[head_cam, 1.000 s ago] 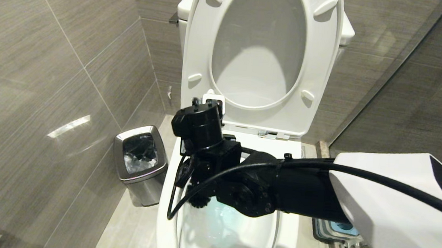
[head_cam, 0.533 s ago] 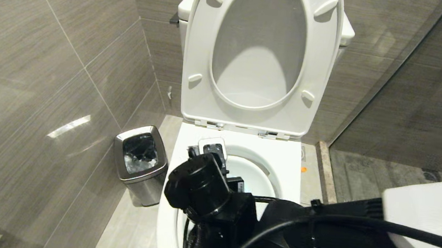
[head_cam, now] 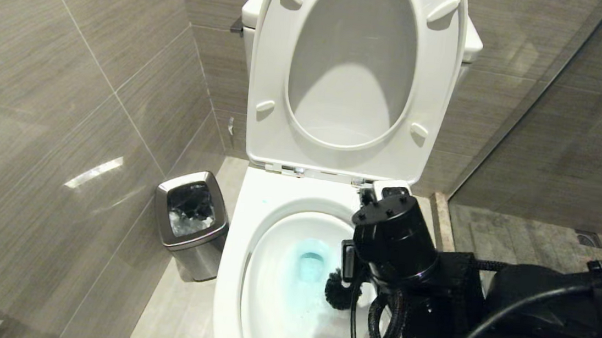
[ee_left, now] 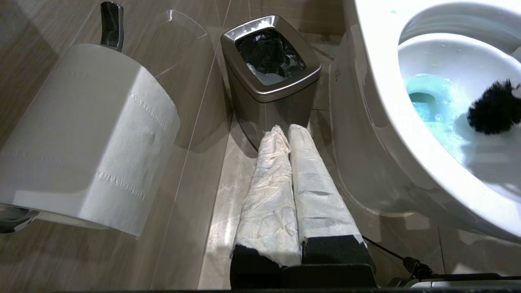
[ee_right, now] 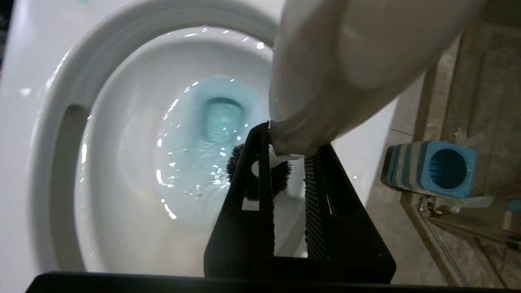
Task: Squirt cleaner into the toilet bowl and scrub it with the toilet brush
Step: Scrub the toilet bowl
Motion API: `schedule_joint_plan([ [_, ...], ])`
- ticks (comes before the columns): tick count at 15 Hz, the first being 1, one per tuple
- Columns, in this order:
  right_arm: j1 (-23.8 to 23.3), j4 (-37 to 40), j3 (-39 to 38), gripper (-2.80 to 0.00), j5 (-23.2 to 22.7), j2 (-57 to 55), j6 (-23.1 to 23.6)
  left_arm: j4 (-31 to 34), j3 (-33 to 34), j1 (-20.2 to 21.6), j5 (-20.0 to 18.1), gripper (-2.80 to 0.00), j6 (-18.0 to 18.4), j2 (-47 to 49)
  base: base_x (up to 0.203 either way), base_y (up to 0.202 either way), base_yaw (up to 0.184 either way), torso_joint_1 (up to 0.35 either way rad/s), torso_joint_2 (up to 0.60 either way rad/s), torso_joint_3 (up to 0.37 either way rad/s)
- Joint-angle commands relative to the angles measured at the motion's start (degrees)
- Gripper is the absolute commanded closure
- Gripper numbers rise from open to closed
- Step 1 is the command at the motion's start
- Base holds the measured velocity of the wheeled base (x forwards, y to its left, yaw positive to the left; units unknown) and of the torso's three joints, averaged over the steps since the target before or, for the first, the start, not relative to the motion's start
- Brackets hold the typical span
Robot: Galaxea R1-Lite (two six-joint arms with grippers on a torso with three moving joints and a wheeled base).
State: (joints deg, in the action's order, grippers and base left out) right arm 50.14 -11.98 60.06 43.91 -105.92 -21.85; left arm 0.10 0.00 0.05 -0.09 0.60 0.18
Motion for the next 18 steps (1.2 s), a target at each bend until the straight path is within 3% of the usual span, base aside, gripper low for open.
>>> schedule_joint_plan([
  [1, -3.6, -0.63, 1.07, 0.0, 0.3, -0.65, -0.04, -0.01, 0.0, 0.13, 0.0, 0.0, 0.02, -0.01, 0.0, 0.0, 0.0, 0.0, 0.0, 0.0],
  [5, -7.06, -9.17, 7.23, 0.0, 0.23, -8.19, 3.79, -0.01, 0.04, 0.09, 0.0, 0.0, -0.07, -0.01, 0.0, 0.0, 0.0, 0.0, 0.0, 0.0],
  [11, -7.82, -13.79, 27.79, 0.0, -0.18, -20.77, 8.4, -0.01, 0.0, 0.04, 0.0, 0.0, -0.25, -0.01, 0.0, 0.0, 0.0, 0.0, 0.0, 0.0],
  [16, -3.84, -10.18, 41.51, 0.0, -0.23, -27.39, 9.46, -0.01, 0.0, 0.13, 0.0, 0.0, -0.25, -0.01, 0.0, 0.0, 0.0, 0.0, 0.0, 0.0],
  [18, -0.1, -8.65, 42.72, 0.0, -0.23, -28.28, 9.25, -0.01, 0.0, 0.04, 0.0, 0.0, -0.25, -0.01, 0.0, 0.0, 0.0, 0.0, 0.0, 0.0],
])
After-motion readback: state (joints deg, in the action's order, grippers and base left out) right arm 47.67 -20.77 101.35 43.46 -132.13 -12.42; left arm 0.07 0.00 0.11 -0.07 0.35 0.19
